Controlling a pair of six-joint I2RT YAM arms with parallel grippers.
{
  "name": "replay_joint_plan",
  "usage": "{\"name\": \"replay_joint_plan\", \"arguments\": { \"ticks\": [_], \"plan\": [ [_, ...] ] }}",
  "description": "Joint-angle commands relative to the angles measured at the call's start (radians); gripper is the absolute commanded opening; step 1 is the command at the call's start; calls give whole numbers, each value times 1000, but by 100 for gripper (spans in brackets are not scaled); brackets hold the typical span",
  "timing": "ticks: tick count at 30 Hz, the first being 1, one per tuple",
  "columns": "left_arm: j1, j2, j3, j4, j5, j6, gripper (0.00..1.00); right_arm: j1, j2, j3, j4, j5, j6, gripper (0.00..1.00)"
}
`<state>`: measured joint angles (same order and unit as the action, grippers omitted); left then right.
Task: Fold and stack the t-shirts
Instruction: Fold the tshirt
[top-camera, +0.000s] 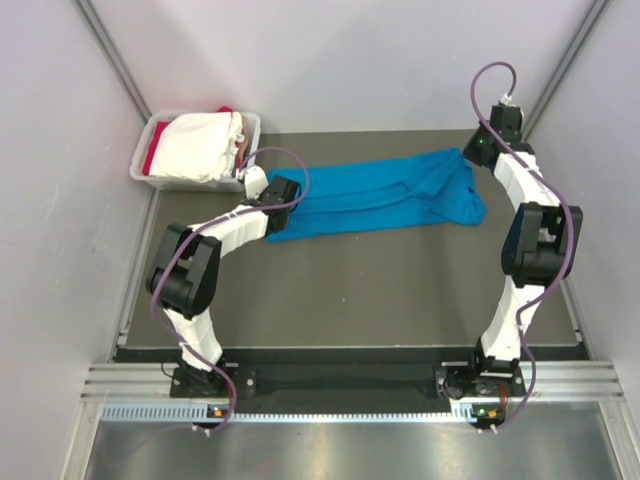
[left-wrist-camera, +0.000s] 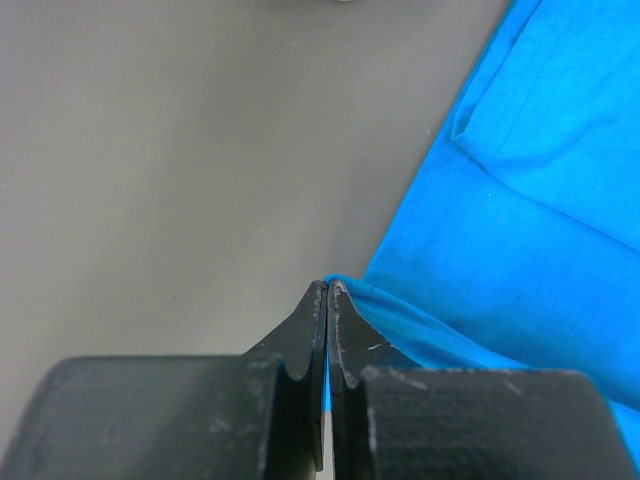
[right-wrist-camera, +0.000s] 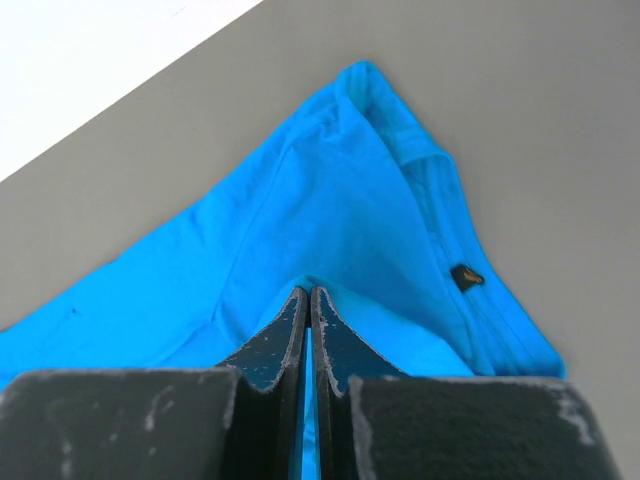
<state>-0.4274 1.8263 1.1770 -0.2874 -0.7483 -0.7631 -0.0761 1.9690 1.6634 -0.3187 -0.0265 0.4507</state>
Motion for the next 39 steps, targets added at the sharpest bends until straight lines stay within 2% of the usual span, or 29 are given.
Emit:
{"name": "replay_joint_plan", "arguments": {
  "ticks": [1, 16, 39],
  "plan": [
    [10, 7, 35, 33, -16, 7, 0, 21, 45, 107, -8, 3, -32, 0],
    [12, 28, 44, 37, -11, 4, 0, 48, 171, 278, -42, -21, -66, 0],
    [36, 106, 131, 53, -22, 39, 0, 61, 261, 352, -2, -30, -87, 0]
  ]
}}
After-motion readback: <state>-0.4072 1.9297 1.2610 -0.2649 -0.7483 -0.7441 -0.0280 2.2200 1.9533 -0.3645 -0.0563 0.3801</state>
